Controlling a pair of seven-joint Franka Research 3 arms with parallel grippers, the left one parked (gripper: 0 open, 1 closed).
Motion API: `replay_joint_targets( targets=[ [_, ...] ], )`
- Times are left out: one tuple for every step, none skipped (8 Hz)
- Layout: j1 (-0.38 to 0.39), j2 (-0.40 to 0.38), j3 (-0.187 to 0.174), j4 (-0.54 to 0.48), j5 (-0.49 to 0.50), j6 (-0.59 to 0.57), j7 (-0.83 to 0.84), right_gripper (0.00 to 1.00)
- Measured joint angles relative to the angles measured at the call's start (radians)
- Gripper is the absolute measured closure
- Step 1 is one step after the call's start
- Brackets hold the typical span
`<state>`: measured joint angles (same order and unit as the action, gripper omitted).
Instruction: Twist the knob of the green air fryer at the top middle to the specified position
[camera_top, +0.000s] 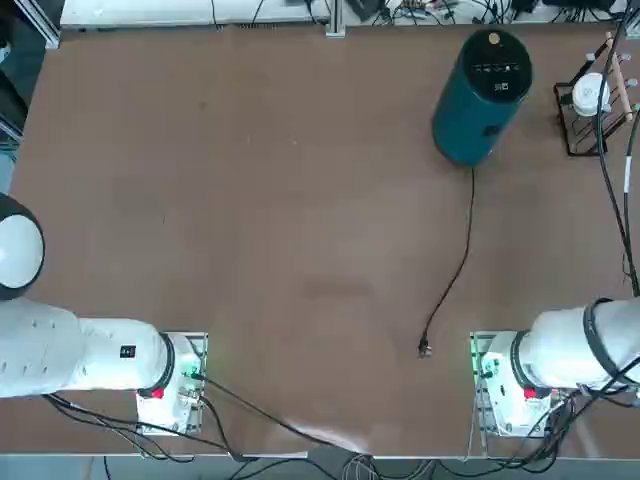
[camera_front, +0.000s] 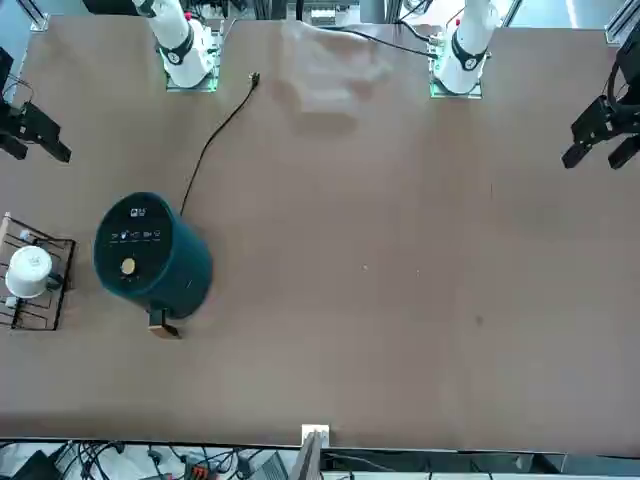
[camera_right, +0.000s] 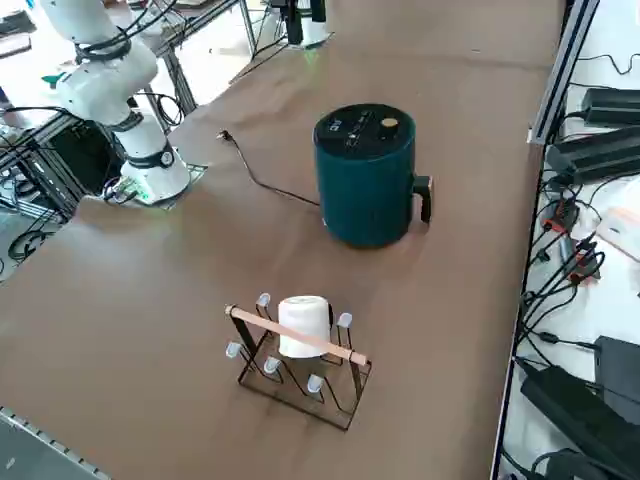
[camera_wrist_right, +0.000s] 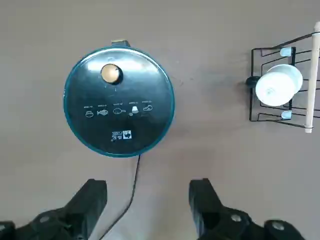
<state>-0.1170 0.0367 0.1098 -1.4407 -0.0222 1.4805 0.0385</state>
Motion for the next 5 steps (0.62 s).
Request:
replay_joint_targets(
  targets=[
    [0.000,0.000,0.000,0.000,0.000,0.000,0.000,0.00],
    [0.000,0.000,0.000,0.000,0.000,0.000,0.000,0.00],
    [0.000,0.000,0.000,0.000,0.000,0.000,0.000,0.00],
    [0.000,0.000,0.000,0.000,0.000,0.000,-0.001,0.00],
    [0.001,0.002,0.000,0.000,0.001,-0.002,-0.003,0.00]
  ],
)
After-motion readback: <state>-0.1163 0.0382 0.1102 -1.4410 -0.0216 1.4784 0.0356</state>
